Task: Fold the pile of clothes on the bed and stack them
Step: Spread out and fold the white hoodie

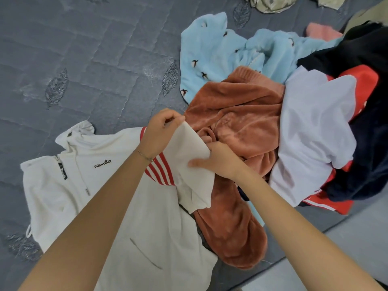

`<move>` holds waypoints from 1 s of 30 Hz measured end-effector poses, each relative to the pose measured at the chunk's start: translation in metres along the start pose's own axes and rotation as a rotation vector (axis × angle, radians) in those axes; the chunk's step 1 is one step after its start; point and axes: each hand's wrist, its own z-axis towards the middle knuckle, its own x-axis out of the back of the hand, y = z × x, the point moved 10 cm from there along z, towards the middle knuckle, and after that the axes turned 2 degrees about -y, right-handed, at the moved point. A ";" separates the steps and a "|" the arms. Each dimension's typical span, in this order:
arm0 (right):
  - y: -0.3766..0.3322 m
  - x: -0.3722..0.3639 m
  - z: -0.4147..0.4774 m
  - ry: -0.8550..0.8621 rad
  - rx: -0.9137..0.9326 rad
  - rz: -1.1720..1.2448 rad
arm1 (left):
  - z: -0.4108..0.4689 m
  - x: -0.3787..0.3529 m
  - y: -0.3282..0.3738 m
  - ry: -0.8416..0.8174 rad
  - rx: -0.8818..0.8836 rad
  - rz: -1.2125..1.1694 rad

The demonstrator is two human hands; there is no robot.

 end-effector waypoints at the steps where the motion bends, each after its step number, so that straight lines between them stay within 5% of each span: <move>1: 0.000 -0.001 -0.004 -0.003 -0.008 -0.002 | 0.000 0.001 0.000 0.021 0.001 0.000; 9: 0.004 0.022 -0.035 0.081 0.137 0.217 | -0.001 0.012 -0.036 0.176 0.084 0.040; 15: -0.001 0.069 -0.055 0.396 0.201 0.379 | -0.009 0.001 -0.044 0.149 0.082 0.140; 18: -0.005 0.082 -0.064 0.444 0.207 0.338 | -0.008 -0.016 -0.013 0.035 -0.006 0.197; 24: -0.001 0.099 -0.076 0.452 0.208 0.359 | -0.017 -0.085 0.063 -0.441 -0.157 0.051; 30: 0.018 0.088 -0.086 0.281 0.085 0.211 | -0.006 -0.082 0.057 -0.280 -0.183 0.039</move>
